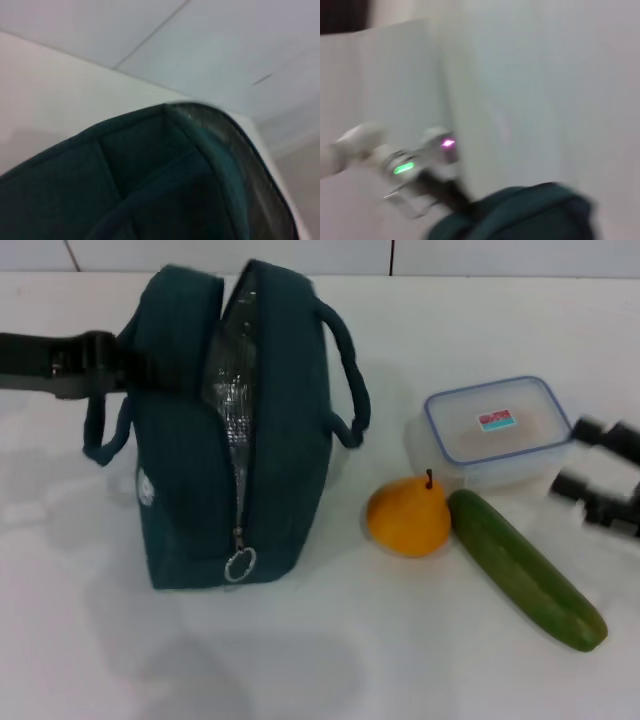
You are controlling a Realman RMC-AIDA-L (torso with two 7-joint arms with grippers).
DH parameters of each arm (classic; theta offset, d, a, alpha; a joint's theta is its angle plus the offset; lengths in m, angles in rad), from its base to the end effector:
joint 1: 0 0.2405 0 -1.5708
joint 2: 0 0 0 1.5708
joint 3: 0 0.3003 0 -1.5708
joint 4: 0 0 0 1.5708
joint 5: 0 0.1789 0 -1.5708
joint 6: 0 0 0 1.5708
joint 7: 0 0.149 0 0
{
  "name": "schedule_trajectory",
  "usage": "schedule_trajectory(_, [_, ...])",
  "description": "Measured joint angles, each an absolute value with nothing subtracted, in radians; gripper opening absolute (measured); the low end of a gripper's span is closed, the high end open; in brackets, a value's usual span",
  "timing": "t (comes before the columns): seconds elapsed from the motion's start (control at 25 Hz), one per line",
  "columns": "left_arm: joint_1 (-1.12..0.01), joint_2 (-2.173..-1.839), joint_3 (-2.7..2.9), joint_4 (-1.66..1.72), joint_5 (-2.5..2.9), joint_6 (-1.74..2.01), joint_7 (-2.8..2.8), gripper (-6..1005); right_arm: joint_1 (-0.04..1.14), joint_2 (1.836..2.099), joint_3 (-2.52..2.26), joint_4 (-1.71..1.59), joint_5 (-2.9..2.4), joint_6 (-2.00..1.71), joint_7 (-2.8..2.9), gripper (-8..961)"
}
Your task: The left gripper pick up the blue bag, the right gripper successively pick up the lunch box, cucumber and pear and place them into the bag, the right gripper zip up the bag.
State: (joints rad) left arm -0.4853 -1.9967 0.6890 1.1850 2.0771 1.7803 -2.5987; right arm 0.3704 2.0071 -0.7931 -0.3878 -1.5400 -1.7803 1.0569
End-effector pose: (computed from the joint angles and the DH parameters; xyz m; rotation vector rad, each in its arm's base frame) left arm -0.2624 0.3290 0.0702 -2.3561 -1.6933 -0.5879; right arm 0.2912 0.2686 0.0006 -2.4891 0.4816 1.2285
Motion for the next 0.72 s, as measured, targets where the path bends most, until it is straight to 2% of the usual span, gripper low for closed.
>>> schedule_trajectory(0.08, [-0.478, -1.994, 0.69, 1.197, 2.047, 1.782, -2.599, 47, 0.365, 2.007, -0.701, -0.366, -1.54, -1.735, 1.103, 840])
schedule_trajectory(0.4, [-0.482, -1.998, 0.695, 1.204, 2.043, 1.782, -2.599, 47, 0.383, 2.009, -0.472, -0.297, -1.54, -1.506, 1.336, 840])
schedule_trajectory(0.72, [-0.496, -1.996, 0.695, 1.202, 2.046, 1.778, -2.615, 47, 0.46, 2.006, -0.458, -0.261, -1.541, -1.268, 1.541, 839])
